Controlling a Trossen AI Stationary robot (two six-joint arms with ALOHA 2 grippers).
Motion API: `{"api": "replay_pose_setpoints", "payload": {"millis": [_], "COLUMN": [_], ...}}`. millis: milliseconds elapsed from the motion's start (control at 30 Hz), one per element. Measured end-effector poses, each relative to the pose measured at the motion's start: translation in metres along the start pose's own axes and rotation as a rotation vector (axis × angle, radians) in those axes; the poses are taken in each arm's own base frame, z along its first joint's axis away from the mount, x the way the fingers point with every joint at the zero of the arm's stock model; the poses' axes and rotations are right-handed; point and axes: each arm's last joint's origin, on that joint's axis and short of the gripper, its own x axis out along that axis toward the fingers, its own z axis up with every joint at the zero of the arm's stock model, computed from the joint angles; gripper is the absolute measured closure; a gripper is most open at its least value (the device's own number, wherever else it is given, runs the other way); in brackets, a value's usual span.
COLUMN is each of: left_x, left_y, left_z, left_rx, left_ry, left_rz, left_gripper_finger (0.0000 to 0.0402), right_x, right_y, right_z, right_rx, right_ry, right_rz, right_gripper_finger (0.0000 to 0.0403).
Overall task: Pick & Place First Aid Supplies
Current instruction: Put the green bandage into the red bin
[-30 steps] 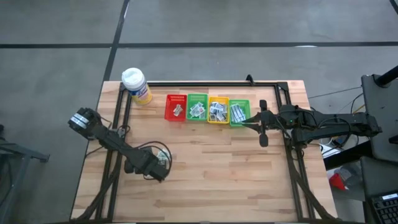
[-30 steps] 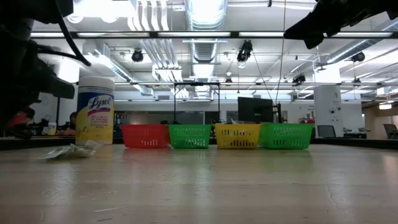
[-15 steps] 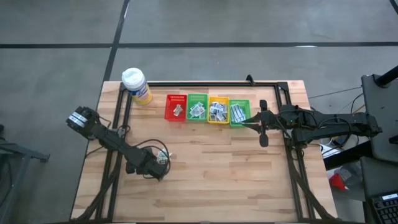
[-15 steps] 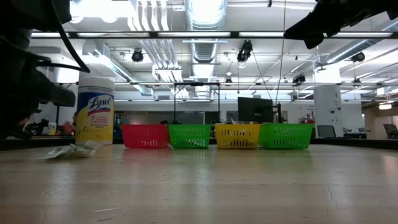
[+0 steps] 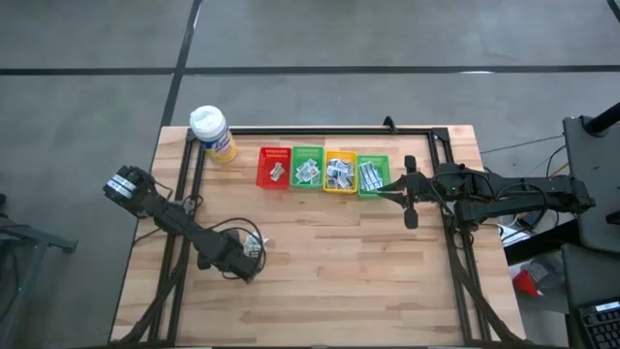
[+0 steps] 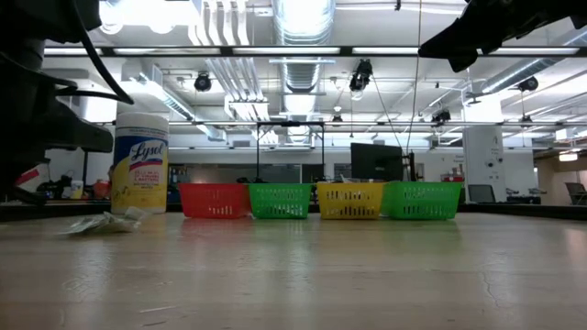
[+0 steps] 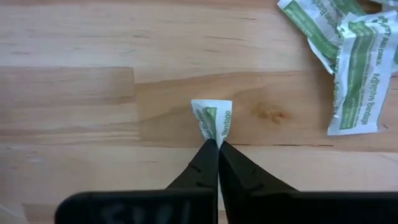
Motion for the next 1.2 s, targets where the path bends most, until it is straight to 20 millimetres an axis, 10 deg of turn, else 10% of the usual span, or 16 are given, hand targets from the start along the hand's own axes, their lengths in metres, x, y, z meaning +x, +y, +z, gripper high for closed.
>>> {"api": "replay_pose_setpoints", "payload": {"millis": [700, 1200], "left_x": [-0.09, -0.163], "left_y": [-0.016, -0.047], "left_z": [0.013, 0.102], "left_rx": [0.037, 0.318], "left_ry": [-0.494, -0.868], "left_rz": [-0.453, -0.325], "left_gripper_finger": [0.0401, 0.0401], "right_x": [0.0, 0.0], "right_y": [0.0, 0.0], "right_z": [0.0, 0.0], "right_rx": [0.0, 0.001], "right_ry": [0.0, 0.0], "right_rz": [0.0, 0.0], "right_gripper_finger": [0.0351, 0.0351]}}
